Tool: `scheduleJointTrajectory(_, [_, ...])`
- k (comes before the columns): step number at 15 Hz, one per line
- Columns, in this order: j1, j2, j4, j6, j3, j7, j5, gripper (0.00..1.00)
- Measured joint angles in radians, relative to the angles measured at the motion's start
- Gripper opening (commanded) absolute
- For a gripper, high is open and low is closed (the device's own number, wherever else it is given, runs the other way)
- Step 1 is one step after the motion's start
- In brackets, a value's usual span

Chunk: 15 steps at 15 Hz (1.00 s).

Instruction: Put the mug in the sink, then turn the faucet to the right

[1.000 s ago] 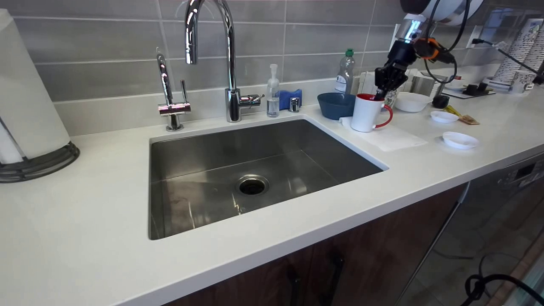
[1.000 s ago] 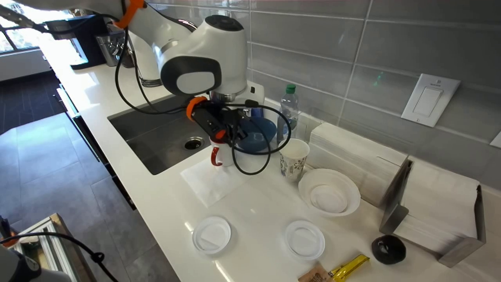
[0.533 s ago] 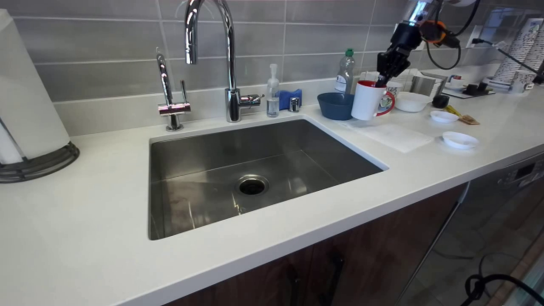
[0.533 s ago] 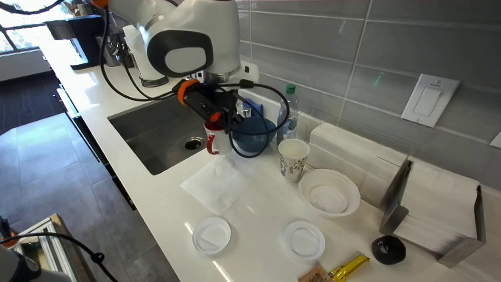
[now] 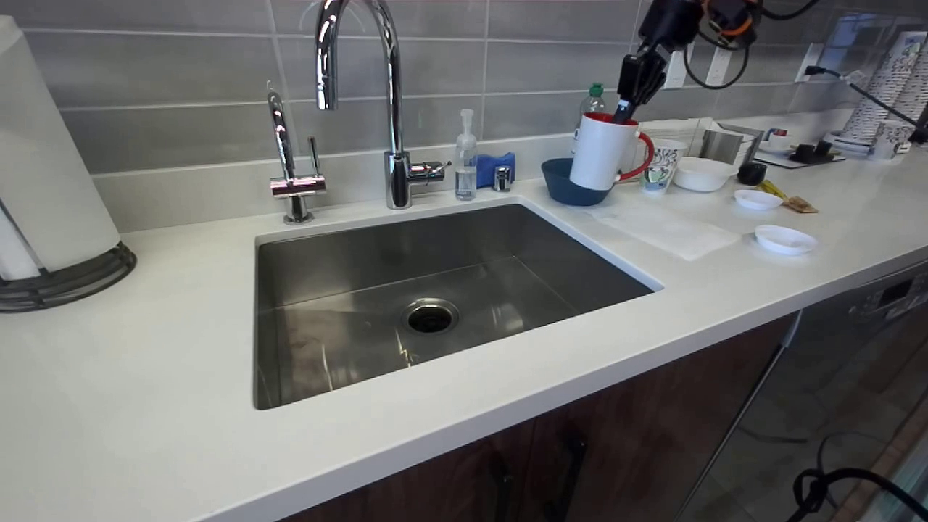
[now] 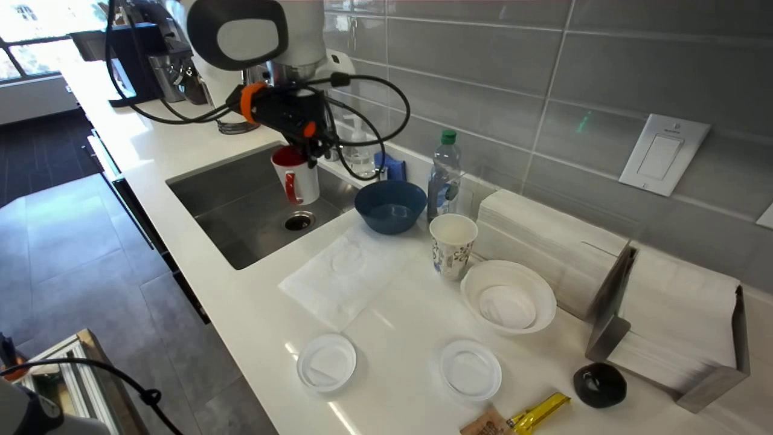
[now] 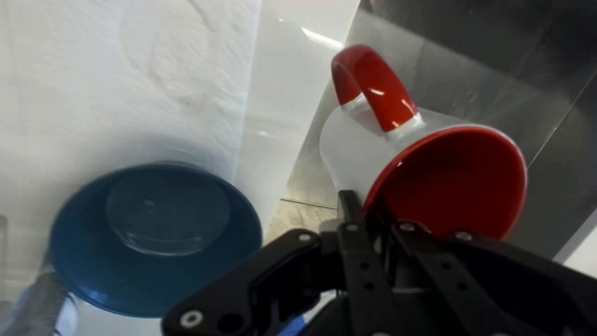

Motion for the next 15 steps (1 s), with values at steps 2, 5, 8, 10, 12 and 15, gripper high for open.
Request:
scheduleJointTrajectory(2, [0.036, 0.003, 0.014, 0.003, 0.026, -0.036, 0.000, 0.02])
scheduleJointTrajectory(5, [0.074, 0.022, 0.040, 0.007, 0.057, -0.086, 0.000, 0.02])
scheduleJointTrajectory(8, [0.093, 0.055, 0.056, 0.047, 0.082, -0.099, -0.003, 0.08])
scheduleJointTrajectory(10, [0.096, 0.071, 0.061, 0.060, 0.088, -0.102, -0.003, 0.08])
scheduleJointTrajectory(12, [0.095, 0.074, 0.064, 0.061, 0.086, -0.107, -0.003, 0.08])
scheduleJointTrajectory(15, [0.095, 0.074, 0.066, 0.061, 0.086, -0.109, -0.003, 0.02])
